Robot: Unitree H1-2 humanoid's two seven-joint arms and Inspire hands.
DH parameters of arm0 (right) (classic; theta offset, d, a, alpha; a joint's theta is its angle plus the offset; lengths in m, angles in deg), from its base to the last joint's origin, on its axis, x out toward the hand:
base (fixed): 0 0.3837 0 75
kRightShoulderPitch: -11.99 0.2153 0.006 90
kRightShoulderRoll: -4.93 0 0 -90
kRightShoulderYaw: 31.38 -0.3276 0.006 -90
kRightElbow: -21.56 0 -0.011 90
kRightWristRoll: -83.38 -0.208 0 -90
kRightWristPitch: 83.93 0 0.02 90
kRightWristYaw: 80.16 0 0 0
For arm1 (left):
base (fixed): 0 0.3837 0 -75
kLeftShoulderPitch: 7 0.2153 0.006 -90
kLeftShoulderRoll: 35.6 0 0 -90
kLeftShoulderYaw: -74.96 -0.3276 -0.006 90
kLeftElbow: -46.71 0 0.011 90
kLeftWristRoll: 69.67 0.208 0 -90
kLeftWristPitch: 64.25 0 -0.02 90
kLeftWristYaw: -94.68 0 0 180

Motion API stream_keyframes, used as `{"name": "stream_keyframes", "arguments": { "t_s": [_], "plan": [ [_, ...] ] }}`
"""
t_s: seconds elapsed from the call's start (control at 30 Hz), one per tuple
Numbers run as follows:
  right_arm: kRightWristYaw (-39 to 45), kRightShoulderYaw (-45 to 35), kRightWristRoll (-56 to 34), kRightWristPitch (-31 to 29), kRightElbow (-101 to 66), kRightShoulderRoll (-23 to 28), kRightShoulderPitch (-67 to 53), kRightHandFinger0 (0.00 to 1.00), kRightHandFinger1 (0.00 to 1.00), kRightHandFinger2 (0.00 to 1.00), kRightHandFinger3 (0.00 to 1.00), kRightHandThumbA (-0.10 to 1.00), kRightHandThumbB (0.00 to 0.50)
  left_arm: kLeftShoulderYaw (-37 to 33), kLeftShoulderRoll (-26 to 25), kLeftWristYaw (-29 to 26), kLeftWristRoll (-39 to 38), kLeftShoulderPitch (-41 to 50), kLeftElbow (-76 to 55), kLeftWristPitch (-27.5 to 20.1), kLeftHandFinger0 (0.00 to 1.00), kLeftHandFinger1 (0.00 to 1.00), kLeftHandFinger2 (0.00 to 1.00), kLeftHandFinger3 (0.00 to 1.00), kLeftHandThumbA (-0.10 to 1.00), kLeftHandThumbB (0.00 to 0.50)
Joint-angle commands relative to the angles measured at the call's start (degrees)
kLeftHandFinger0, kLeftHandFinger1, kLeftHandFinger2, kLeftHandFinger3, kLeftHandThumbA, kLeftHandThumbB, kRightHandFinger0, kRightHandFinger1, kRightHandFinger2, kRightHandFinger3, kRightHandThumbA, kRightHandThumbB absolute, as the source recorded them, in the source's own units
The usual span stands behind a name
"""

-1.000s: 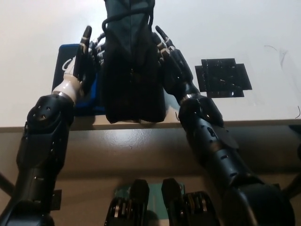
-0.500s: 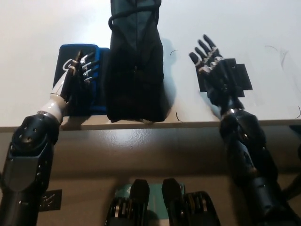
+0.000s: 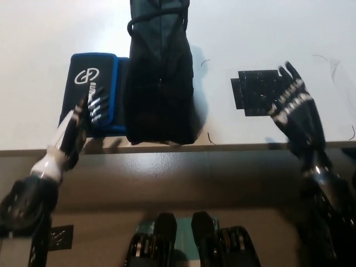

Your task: Use both hands to pick up the lunch bag on the right hand side and smoothly move it near the note book on the left hand side

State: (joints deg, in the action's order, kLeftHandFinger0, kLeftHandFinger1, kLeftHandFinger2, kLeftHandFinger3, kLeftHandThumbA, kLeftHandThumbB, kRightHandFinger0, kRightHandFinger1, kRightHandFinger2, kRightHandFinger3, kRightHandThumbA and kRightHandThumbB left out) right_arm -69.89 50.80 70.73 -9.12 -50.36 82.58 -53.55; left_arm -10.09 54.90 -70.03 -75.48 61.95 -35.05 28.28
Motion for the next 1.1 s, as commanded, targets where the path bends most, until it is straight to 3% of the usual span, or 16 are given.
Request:
{"name": "stream_keyframes", "arguments": {
  "t_s": [0.0,0.13,0.23,0.33,0.6,0.73,0.97,1.07],
  "plan": [
    [-0.01,2.52,8.8,-2.74,-16.67,3.28,-9.28,1.0,1.0,1.0,1.0,1.0,0.327,2.67,-3.65,1.89,-3.61,9.47,-15.34,-4.47,1.0,1.0,1.0,1.0,1.0,0.359],
    [0.17,3.3,9.84,-3.9,-17.68,3.4,-14.93,1.0,1.0,1.0,1.0,1.0,0.317,4.45,-1.95,0.16,-4.07,14.93,-15.54,-8.52,1.0,1.0,1.0,1.0,1.0,0.31],
    [1.34,4.64,8.69,-6.04,-16.62,3.72,-18.21,1.0,1.0,1.0,1.0,1.0,0.276,5.51,-1.22,-0.17,-4.05,18.28,-14.71,-11.57,1.0,1.0,1.0,1.0,1.0,0.306],
    [1.51,5.81,8.68,-5.42,-16.45,3.82,-19.74,1.0,1.0,1.0,1.0,1.0,0.302,5.6,-1.51,-0.07,-3.47,19.97,-14.27,-12.15,1.0,1.0,1.0,1.0,1.0,0.312],
    [1.18,7.74,8.81,-8.2,-10.18,4.06,-19.41,1.0,1.0,1.0,1.0,1.0,0.253,4.92,-2.84,-0.37,0.38,20.32,-5.97,-17.62,1.0,1.0,1.0,1.0,1.0,0.277],
    [0.97,7.94,8.59,-8.17,-7.98,3.96,-17.91,1.0,1.0,1.0,1.0,1.0,0.263,4.28,-2.91,-0.46,1.04,19.19,-3.48,-17.94,1.0,1.0,1.0,1.0,1.0,0.255],
    [2.12,7.98,6.4,-7.12,-5.39,4.4,-15.71,1.0,1.0,1.0,1.0,1.0,0.273,4.01,-2.96,-0.45,0.75,18.76,-3.12,-17.38,1.0,1.0,1.0,1.0,1.0,0.28],
    [2.44,7.8,5.46,-6.07,-5.75,4.52,-15.47,1.0,1.0,1.0,1.0,1.0,0.246,3.76,-3.11,-0.28,0.82,18.61,-2.81,-16.96,1.0,1.0,1.0,1.0,1.0,0.265]
  ]
}}
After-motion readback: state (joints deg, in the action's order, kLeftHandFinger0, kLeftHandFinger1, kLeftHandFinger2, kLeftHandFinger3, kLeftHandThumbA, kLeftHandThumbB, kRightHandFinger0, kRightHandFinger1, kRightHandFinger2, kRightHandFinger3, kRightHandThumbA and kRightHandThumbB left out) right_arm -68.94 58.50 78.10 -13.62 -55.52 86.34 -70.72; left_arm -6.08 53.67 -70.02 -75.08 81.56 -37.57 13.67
